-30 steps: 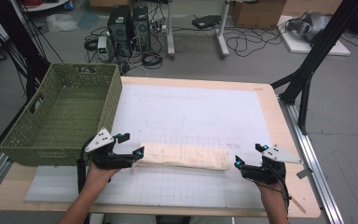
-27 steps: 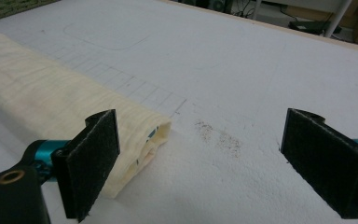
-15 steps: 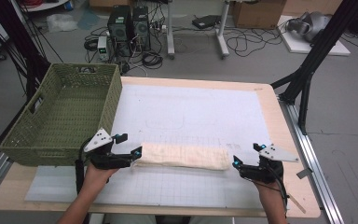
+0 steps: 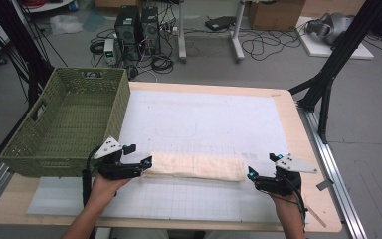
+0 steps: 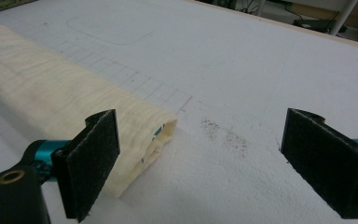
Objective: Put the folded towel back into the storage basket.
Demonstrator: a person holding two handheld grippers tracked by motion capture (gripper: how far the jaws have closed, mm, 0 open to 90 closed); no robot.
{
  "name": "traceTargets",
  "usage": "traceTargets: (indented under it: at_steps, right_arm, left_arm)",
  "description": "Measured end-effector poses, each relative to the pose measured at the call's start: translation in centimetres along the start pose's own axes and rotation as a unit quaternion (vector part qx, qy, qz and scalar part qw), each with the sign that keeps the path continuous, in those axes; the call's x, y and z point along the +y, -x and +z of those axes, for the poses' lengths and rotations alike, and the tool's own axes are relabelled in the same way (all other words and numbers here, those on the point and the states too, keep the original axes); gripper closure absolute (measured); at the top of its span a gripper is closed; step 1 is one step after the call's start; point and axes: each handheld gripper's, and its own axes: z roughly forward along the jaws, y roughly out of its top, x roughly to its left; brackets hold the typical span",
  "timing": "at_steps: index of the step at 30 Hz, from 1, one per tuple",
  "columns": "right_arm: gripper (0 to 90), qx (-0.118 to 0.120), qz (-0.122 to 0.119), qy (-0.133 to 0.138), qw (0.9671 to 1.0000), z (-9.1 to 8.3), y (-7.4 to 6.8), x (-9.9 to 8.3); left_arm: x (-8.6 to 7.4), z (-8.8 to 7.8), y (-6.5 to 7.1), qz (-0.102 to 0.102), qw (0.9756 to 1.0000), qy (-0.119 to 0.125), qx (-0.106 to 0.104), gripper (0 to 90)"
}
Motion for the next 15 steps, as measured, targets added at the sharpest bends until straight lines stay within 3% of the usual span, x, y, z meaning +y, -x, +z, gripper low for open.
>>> traceTargets:
  at_steps: [7,9,15]
  right_arm:
    - [10.9,0.006,0.002,-0.006,1.0000,0.06,0.16,-0.19]
    - [10.9,0.004,0.001,-0.004,1.0000,0.09,0.24,-0.20]
    - [10.8,0.006,0.001,-0.006,1.0000,0.14,0.11,-0.22]
  left_arm:
    - [-0.45,0.57,-0.25,-0.008,0.9995,-0.031,-0.004,26.4]
    - [-0.61,0.77,-0.34,-0.018,0.9991,-0.037,-0.010,27.8]
    - [-0.78,0.95,-0.35,-0.020,0.9988,-0.044,-0.010,30.6]
